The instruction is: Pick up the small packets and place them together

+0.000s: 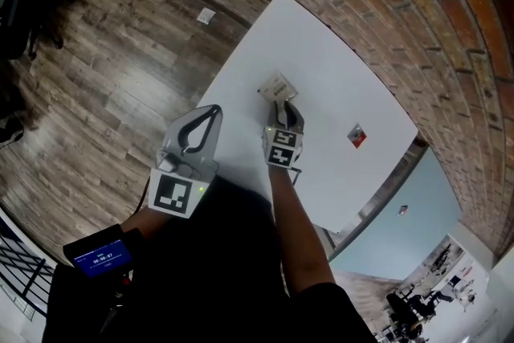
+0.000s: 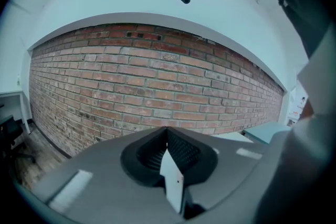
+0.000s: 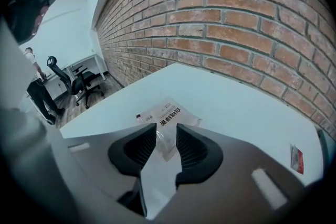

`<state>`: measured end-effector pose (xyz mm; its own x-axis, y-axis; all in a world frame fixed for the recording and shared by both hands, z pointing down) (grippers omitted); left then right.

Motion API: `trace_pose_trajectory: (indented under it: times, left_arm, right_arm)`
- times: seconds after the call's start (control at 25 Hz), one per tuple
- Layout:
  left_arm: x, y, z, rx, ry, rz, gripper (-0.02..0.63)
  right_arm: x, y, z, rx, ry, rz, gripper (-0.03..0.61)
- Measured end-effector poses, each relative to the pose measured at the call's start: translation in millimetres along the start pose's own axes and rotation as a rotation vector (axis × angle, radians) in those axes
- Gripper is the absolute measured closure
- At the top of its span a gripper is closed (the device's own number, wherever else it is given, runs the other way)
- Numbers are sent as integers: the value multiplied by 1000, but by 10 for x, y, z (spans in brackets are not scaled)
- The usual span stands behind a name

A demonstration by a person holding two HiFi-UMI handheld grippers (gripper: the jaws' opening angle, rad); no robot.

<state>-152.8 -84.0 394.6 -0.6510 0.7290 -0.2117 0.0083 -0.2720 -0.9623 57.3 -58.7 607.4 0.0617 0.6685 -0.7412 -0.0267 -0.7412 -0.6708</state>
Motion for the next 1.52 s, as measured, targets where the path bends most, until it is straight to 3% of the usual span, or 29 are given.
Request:
trace_pose_trajectory:
  times: [0.6, 0.88, 1.12, 1.28, 1.52]
  left_arm:
    - [10, -80, -30, 46, -6, 20, 614]
    - [-18, -47, -70, 41, -19, 15, 614]
    - [-10, -78, -77, 51, -17, 21, 614]
    - [-6, -97, -100, 43, -27, 33, 614]
    - [-20, -89, -137, 66, -45, 36, 614]
  right_arm:
    - [29, -145, -96, 187, -5, 112, 459]
    - [157, -32, -252, 94, -63, 71, 451]
    - [-30, -8, -152, 11, -43, 91, 383]
    - [-60, -3, -129, 46, -60, 98, 380]
    - [-21, -40, -145, 130, 2, 90, 382]
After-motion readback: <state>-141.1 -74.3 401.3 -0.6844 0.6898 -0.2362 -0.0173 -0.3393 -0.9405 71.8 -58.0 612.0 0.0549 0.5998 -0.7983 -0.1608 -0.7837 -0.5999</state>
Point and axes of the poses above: the fingertips, and each gripper's own axes: x backward along the fingers, z to its left, y out of its top, the point moved 7 cm from there along x, backward along the fingers, and after that the axes turned 3 degrees about -z, right-handed, at the moved point
